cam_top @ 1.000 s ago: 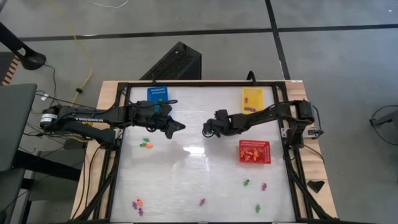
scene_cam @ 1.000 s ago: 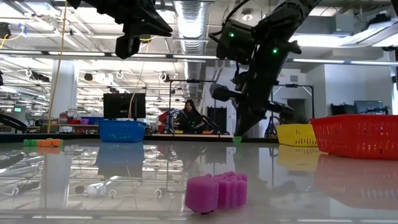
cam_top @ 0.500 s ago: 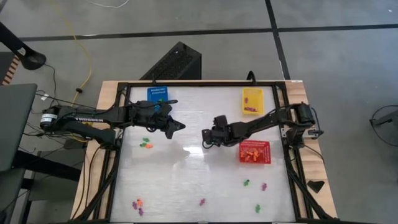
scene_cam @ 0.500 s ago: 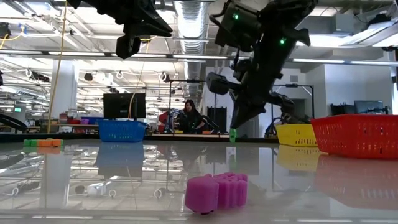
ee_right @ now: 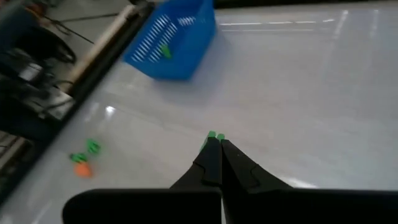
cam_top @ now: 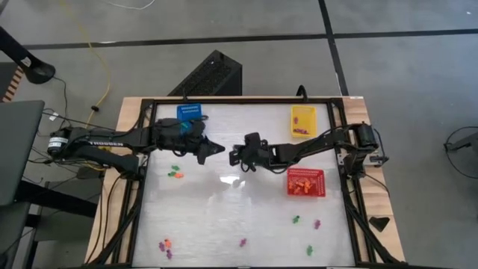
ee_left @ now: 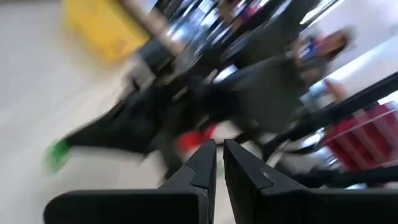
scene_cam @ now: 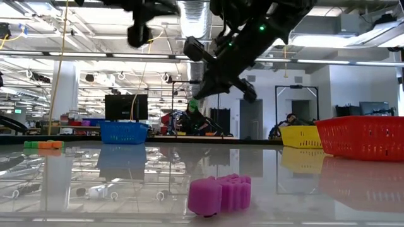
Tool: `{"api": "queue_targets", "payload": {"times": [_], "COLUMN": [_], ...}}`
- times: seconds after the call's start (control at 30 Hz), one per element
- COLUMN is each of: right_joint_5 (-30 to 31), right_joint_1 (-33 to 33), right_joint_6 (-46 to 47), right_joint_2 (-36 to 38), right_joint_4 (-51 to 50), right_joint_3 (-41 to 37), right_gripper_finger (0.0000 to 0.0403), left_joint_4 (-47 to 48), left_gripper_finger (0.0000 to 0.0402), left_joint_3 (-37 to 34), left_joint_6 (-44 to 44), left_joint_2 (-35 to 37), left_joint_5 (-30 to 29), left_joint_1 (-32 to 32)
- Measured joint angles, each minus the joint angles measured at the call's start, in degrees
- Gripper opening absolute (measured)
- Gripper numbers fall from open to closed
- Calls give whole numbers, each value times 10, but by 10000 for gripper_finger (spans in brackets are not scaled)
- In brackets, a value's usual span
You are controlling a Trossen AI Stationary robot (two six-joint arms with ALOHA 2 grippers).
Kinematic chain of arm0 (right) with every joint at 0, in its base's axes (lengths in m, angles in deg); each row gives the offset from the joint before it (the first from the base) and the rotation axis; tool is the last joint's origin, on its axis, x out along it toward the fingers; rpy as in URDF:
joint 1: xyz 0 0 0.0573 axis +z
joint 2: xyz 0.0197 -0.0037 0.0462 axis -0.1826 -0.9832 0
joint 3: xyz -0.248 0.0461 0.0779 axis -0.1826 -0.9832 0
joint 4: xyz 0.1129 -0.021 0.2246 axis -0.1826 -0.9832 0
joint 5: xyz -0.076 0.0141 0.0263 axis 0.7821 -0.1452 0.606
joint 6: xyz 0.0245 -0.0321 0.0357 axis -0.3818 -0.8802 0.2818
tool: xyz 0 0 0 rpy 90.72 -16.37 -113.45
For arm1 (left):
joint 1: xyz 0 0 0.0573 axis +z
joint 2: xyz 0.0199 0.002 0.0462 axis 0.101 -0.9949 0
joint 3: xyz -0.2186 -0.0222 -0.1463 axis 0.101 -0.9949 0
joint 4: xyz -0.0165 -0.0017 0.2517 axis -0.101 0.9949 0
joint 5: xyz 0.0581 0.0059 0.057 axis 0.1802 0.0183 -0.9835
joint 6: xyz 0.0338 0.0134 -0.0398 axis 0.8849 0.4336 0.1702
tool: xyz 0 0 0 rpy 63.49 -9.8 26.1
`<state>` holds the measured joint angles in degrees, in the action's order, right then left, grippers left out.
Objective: Sort Halloween decoration
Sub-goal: Put the green skeleton toy into the blue bin
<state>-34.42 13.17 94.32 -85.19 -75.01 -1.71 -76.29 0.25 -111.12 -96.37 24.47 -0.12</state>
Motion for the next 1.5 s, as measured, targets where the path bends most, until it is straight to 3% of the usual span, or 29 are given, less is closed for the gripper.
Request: {"api": "queue_targets", "payload": {"times": [0.27,0.47,0.63,0.87,1.03,1.2,1.4,1.5], "right_joint_5": [-118,-195,-271,-354,-387,-410,-407,-360], "right_joint_1": [-62,-116,-148,-162,-174,-178,-162,-146], "right_joint_6": [-109,-143,-140,-155,-160,-187,-304,-352], "right_joint_2": [-1,-8,-78,-227,-331,-366,-306,-288], "right_joint_4": [178,280,305,216,110,62,-86,-182], "right_joint_3": [0,3,83,306,457,519,522,522], "right_gripper_finger": [15,15,15,15,15,18,111,172], "left_joint_4": [-207,-201,-198,-222,-302,-339,-288,-252], "left_gripper_finger": [19,19,19,19,19,19,19,19], "left_joint_3": [1,1,1,0,0,0,0,0], "left_joint_6": [26,6,6,-20,-12,1,35,50], "left_joint_2": [66,92,87,85,97,127,179,200], "left_joint_5": [-3,3,6,2,-3,-23,-22,-22], "left_joint_1": [42,69,69,69,70,70,70,70]}}
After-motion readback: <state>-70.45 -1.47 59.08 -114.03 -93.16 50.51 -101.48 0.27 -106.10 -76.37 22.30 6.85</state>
